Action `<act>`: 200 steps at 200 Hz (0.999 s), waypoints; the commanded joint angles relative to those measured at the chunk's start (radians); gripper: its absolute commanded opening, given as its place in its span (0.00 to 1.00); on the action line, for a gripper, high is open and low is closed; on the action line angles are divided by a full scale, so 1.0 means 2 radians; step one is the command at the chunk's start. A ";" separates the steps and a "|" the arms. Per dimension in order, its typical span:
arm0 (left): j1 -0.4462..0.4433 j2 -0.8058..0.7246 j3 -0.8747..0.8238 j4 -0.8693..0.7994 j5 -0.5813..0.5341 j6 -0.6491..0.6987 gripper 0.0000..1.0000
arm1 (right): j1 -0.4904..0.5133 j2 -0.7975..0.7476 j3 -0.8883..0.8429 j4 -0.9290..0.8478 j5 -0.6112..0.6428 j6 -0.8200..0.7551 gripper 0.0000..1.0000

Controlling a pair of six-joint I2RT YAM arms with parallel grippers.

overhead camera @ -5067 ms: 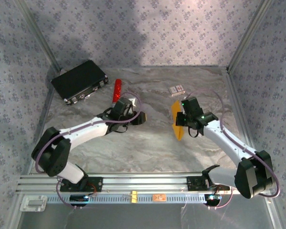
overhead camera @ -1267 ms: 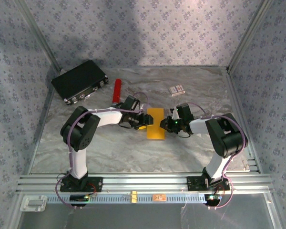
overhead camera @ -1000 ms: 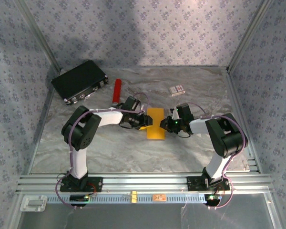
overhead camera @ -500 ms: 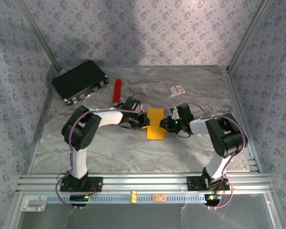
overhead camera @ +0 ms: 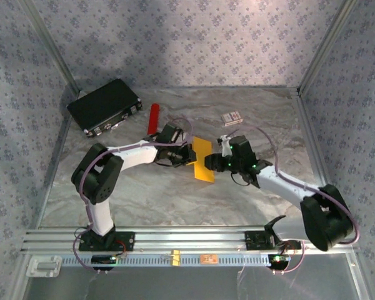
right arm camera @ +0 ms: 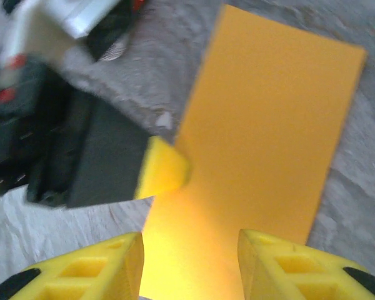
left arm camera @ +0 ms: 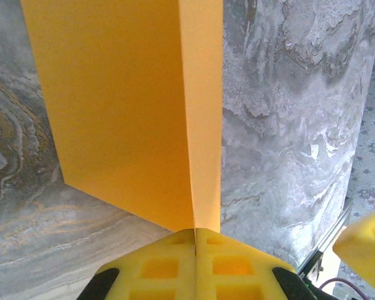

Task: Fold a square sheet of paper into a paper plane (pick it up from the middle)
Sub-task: Third fold the triangle at the center of the table.

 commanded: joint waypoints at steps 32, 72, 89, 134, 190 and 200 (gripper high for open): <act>-0.003 -0.013 -0.005 -0.010 0.000 -0.013 0.03 | 0.119 -0.062 -0.092 0.068 0.143 -0.222 0.55; -0.004 -0.011 -0.002 -0.013 0.000 -0.012 0.03 | 0.196 -0.041 -0.094 0.088 0.217 -0.299 0.58; -0.004 -0.012 -0.003 -0.012 -0.001 -0.013 0.03 | 0.215 -0.021 -0.093 0.108 0.268 -0.307 0.58; -0.004 -0.012 -0.005 -0.011 -0.002 -0.013 0.03 | 0.235 0.032 -0.078 0.140 0.337 -0.317 0.58; -0.005 -0.012 -0.006 -0.010 -0.002 -0.014 0.04 | 0.252 0.096 -0.060 0.173 0.377 -0.321 0.57; -0.006 -0.012 -0.007 -0.009 -0.002 -0.014 0.03 | 0.254 0.102 -0.060 0.177 0.385 -0.321 0.55</act>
